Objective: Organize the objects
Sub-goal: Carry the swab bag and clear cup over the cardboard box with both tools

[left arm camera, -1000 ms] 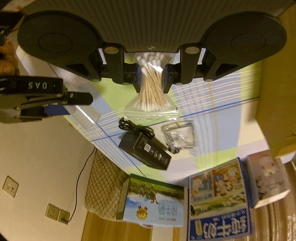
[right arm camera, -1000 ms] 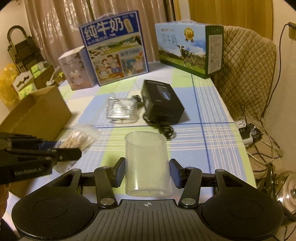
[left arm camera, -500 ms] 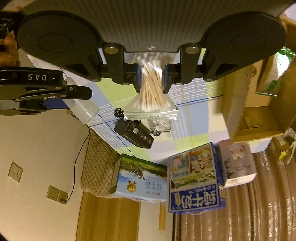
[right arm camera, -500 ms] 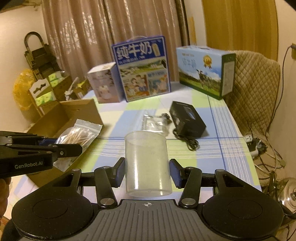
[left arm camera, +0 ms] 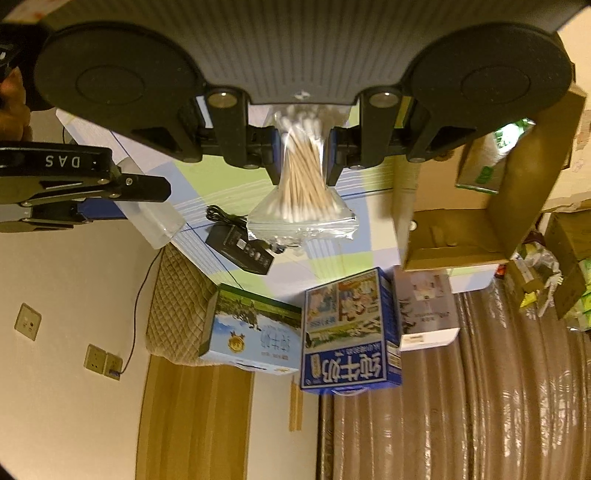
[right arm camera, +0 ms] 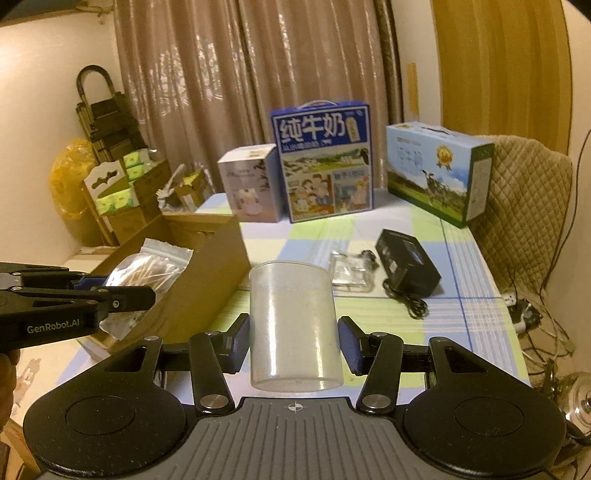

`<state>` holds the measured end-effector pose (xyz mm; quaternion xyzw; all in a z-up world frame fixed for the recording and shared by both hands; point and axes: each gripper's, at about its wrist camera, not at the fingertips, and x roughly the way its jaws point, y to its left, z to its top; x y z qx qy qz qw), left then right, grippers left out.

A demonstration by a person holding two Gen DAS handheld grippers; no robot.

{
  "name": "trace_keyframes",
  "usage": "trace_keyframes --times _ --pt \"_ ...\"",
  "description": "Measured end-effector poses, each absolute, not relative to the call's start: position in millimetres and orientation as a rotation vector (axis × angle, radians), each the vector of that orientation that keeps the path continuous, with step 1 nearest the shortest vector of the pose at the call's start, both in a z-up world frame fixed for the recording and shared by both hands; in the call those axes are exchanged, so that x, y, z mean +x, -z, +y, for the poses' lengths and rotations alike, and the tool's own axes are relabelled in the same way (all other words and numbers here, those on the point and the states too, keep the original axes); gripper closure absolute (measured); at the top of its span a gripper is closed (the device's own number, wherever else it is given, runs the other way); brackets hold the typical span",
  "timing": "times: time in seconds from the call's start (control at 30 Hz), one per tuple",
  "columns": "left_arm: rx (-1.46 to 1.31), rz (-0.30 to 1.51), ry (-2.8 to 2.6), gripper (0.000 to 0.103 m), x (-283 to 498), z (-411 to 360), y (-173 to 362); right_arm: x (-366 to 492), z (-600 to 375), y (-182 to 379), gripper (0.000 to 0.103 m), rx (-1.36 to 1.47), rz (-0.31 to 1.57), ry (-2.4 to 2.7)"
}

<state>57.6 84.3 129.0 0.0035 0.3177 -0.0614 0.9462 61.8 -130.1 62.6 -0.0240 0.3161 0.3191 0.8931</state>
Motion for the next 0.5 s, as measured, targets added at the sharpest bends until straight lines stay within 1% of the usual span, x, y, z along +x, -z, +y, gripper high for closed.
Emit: trace_keyframes --times 0.3,0.5 --pt "0.001 0.620 0.075 0.084 31 119 -145 43 -98 -75 0.055 -0.071 0.639 -0.721" --pt "-0.001 0.625 0.033 0.084 19 147 -147 35 -68 -76 0.055 -0.083 0.638 -0.772"
